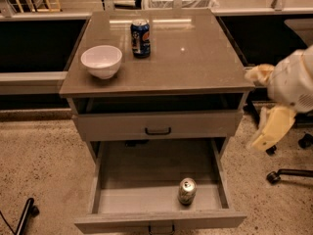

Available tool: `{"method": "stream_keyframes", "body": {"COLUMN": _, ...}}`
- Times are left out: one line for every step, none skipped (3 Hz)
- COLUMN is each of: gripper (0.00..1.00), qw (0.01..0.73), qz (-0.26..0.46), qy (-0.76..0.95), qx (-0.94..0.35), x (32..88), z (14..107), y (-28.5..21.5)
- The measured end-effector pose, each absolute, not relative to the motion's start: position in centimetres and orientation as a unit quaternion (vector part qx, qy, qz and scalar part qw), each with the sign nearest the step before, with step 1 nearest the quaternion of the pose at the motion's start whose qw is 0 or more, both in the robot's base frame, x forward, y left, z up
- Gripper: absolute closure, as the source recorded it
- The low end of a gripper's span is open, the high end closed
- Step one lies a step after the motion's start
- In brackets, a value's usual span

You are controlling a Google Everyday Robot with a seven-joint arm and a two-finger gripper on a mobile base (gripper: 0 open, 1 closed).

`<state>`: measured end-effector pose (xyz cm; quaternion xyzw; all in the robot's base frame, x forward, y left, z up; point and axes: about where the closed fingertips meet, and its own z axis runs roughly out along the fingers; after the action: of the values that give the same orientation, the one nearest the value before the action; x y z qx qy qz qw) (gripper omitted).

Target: Pick 7up can from middle drawer and place on counter

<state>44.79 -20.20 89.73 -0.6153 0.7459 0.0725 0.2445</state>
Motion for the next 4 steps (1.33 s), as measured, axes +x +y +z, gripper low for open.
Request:
{"method": "stream_keyframes", "body": {"gripper": 0.00, "qw": 0.334, "qz": 0.207, "qy": 0.697, "qx": -0.600, "x": 44.2, "z": 79.7, "y": -15.4}}
{"method": "stream_keyframes", "body": {"gripper": 0.00, "qw": 0.375, "qz": 0.276, "qy": 0.662, "qx": -0.587, "x": 43.6, "z": 76.5, "y": -12.2}}
{"method": "stream_keyframes", "body": {"gripper": 0.00, "qw": 0.376, "qz": 0.281, "qy": 0.658, "qx": -0.589, "x": 43.6, "z": 76.4, "y": -11.9}}
{"method": "stream_keyframes", "body": {"gripper": 0.00, "qw": 0.374, "qz": 0.307, "qy": 0.660, "qx": -0.575, "x": 43.8, "z": 74.7, "y": -11.7}}
